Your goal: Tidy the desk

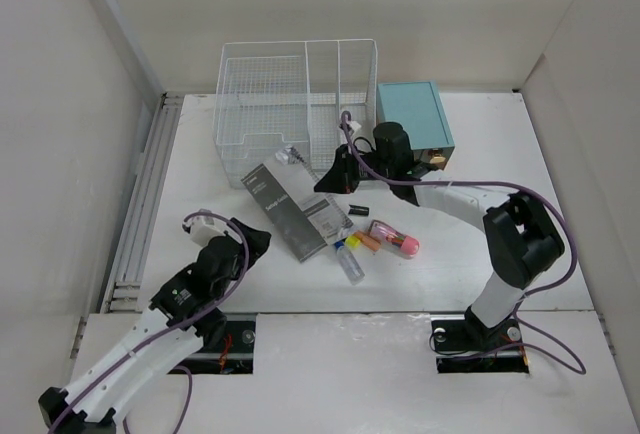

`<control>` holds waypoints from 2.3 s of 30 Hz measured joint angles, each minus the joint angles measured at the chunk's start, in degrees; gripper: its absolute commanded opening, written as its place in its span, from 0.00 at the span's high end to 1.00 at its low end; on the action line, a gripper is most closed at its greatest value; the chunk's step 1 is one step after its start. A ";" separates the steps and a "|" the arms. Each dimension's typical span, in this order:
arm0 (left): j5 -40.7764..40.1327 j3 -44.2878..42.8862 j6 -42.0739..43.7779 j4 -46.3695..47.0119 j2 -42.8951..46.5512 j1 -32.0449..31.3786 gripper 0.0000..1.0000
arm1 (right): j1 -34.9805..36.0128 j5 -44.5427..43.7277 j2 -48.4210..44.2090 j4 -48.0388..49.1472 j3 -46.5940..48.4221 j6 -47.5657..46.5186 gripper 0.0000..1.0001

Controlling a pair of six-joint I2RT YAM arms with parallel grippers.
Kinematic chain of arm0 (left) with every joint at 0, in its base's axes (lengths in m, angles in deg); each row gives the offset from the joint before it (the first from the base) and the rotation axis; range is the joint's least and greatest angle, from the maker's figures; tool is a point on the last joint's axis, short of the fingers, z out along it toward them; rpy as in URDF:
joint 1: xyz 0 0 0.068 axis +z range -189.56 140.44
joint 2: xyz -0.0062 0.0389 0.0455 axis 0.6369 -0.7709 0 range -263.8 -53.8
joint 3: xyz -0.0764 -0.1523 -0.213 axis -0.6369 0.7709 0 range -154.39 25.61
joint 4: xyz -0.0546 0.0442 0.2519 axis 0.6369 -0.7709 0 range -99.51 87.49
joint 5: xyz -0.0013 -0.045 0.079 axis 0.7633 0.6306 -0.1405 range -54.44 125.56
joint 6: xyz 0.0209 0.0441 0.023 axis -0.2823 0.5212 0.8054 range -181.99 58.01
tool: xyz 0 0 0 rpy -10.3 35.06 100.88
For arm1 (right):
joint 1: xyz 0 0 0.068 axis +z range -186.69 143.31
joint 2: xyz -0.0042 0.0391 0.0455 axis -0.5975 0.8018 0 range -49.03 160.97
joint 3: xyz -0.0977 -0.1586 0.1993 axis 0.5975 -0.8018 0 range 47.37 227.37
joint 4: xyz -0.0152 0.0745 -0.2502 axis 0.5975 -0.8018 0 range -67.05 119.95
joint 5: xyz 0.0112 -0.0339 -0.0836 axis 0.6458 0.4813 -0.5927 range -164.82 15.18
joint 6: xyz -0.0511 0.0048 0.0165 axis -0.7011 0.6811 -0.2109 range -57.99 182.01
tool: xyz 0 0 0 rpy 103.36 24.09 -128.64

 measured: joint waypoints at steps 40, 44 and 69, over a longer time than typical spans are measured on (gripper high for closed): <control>-4.96 12.15 10.12 26.51 20.20 0.00 0.05 | -2.58 25.05 0.74 52.13 -4.81 45.79 1.00; -2.75 12.15 12.76 29.55 20.20 0.00 0.04 | -2.60 26.03 2.58 55.82 -5.03 51.52 1.00; 7.34 8.83 17.57 35.47 18.43 0.17 0.39 | -3.72 29.27 5.66 60.02 -5.60 62.77 1.00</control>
